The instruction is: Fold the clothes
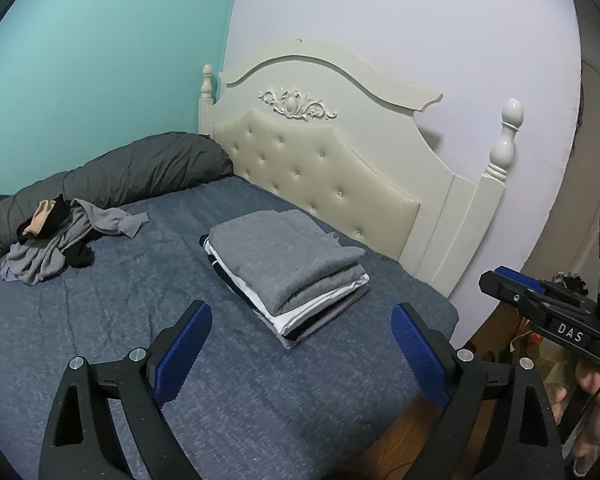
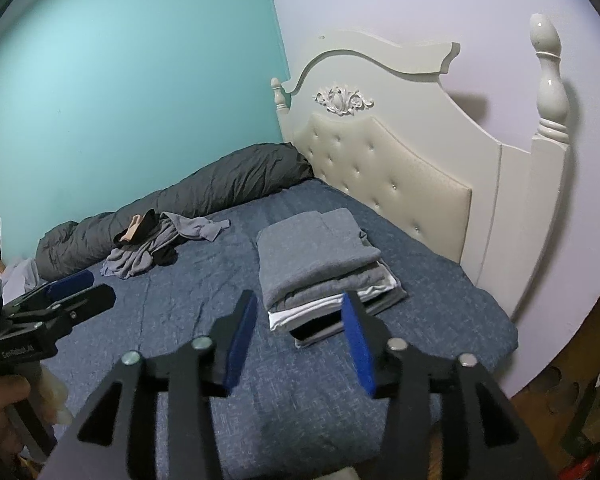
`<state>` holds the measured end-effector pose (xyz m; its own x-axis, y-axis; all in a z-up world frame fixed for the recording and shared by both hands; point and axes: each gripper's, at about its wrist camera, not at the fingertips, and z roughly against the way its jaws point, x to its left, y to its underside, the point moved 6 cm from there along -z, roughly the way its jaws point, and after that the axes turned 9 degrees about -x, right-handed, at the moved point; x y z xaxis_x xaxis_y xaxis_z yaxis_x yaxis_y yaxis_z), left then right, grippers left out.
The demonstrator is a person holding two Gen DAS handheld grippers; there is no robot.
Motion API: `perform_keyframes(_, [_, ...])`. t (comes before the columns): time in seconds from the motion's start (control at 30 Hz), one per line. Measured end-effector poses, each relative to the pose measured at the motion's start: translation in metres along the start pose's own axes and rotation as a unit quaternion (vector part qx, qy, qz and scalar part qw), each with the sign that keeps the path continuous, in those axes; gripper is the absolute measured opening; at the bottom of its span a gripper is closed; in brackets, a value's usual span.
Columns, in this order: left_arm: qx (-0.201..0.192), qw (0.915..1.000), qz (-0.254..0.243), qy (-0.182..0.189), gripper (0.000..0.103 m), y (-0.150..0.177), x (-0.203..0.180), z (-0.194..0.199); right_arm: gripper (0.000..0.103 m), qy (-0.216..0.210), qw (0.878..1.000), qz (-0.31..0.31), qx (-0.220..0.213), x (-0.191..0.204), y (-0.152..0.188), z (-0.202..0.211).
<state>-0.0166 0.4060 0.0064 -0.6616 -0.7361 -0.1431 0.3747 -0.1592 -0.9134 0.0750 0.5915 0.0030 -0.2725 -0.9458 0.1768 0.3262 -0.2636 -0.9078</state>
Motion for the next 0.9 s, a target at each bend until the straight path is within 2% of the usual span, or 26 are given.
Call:
perform_keyframes(0.07, [-0.002, 1.0, 0.001, 0.0, 0.095, 0.002, 0.0, 0.004, 0.06, 0.008, 1.0, -0.001, -0.004, 0.002, 0.002, 0.006])
perform_keyframes(0.23, [-0.007, 1.0, -0.001, 0.002, 0.098, 0.004, -0.001, 0.012, 0.064, 0.025, 1.0, -0.001, -0.009, 0.006, 0.008, 0.016])
perform_keyframes(0.33, [-0.007, 1.0, -0.002, 0.005, 0.102, 0.006, -0.003, 0.013, 0.072, 0.035, 0.999, -0.006, -0.015, 0.006, 0.011, 0.02])
perform_keyframes(0.4, [-0.005, 1.0, -0.002, 0.005, 0.103, 0.008, -0.003, 0.014, 0.079, 0.04, 0.999, -0.008, -0.019, 0.006, 0.013, 0.023])
perform_keyframes(0.63, [-0.009, 1.0, 0.001, 0.001, 0.103, 0.011, -0.002, 0.018, 0.091, 0.056, 0.998, -0.011, -0.02, 0.001, 0.024, 0.026])
perform_keyframes(0.67, [-0.008, 1.0, 0.001, 0.0, 0.103, 0.012, -0.002, 0.018, 0.097, 0.058, 0.998, -0.013, -0.021, -0.001, 0.025, 0.027])
perform_keyframes(0.7, [-0.008, 1.0, 0.0, 0.0, 0.103, 0.013, -0.002, 0.018, 0.099, 0.062, 0.998, -0.015, -0.023, -0.003, 0.026, 0.028])
perform_keyframes(0.9, [-0.015, 0.9999, -0.003, -0.002, 0.103, 0.017, -0.006, 0.02, 0.1, 0.069, 0.997, -0.022, -0.028, -0.01, 0.031, 0.035])
